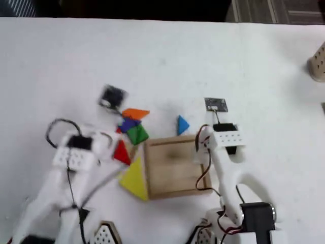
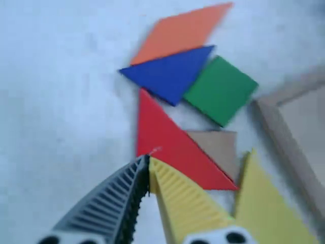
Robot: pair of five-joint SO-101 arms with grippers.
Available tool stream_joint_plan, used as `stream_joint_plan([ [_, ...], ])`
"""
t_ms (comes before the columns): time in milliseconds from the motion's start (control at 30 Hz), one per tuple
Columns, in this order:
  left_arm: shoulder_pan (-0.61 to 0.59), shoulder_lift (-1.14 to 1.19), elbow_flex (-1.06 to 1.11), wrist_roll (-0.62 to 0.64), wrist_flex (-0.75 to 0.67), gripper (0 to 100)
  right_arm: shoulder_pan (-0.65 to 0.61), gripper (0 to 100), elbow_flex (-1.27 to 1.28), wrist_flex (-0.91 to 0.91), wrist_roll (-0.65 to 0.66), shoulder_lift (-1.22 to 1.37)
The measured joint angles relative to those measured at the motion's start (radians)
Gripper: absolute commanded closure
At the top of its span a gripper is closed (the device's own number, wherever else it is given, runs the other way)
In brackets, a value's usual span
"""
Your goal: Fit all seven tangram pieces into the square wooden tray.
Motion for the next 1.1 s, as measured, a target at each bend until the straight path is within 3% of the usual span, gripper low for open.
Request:
stream_joint_plan([
  [200, 0.316, -0.189, 0.124, -0.101, 0.169, 87, 0.101, 85.4, -0.023, 0.005, 0.028, 0.002],
  [333, 0.474, -0.180, 0.126, -0.109, 0.213, 96, 0.124, 85.4, -0.023, -0.014, 0.032, 0.002],
  [500, 0.534, -0.087, 0.121, -0.137, 0.244, 98, 0.137, 85.4, -0.023, -0.014, 0.032, 0.002],
  [867, 0.672, 0.038, 0.103, -0.451, 0.311, 98, 0.137, 85.7, -0.071, -0.049, 0.032, 0.129],
  [967, 0.707, 0.038, 0.118, -0.451, 0.284, 98, 0.140, 85.7, -0.109, -0.040, 0.032, 0.172],
  [1100, 0.687, 0.048, 0.120, -0.328, 0.229, 98, 0.157, 85.7, -0.130, -0.023, 0.032, 0.186],
])
